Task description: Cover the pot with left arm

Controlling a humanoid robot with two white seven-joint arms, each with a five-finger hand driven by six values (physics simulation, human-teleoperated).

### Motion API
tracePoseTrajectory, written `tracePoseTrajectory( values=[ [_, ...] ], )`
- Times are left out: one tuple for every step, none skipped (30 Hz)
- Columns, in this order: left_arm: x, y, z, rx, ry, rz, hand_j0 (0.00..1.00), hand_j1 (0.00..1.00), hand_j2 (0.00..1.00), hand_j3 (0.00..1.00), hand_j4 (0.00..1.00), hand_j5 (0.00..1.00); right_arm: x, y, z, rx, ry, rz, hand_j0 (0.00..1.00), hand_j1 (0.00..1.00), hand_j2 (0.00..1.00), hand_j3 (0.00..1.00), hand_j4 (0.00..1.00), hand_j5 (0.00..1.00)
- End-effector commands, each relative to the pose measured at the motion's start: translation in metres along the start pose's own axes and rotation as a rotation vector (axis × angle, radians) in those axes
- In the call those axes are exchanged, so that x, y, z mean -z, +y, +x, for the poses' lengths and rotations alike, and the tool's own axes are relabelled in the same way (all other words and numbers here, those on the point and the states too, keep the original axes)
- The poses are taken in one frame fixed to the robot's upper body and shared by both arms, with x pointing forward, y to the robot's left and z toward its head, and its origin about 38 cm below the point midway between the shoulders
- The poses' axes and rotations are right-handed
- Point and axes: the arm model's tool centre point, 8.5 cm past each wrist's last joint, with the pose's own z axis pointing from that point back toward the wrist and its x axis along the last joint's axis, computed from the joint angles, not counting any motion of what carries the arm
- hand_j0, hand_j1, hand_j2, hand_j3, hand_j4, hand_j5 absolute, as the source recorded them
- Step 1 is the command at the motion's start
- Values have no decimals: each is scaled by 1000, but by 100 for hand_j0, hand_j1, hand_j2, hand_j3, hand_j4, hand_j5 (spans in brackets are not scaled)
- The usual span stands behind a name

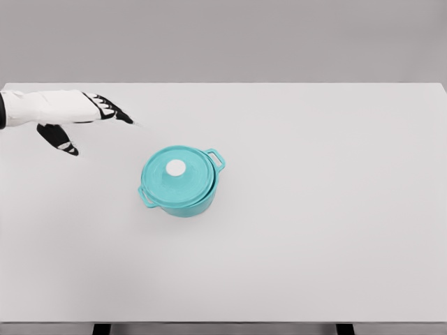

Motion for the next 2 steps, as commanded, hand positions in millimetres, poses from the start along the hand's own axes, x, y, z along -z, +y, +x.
tracePoseTrajectory(
  values=[
    [-14,-5,-23,-39,70,3,100,100,100,100,100,100,0,0,0,0,0,0,100,100,100,100,100,100],
    [-10,-8,-22,-43,62,-1,100,100,100,100,100,100,0,0,0,0,0,0,100,100,100,100,100,100]
  ],
)
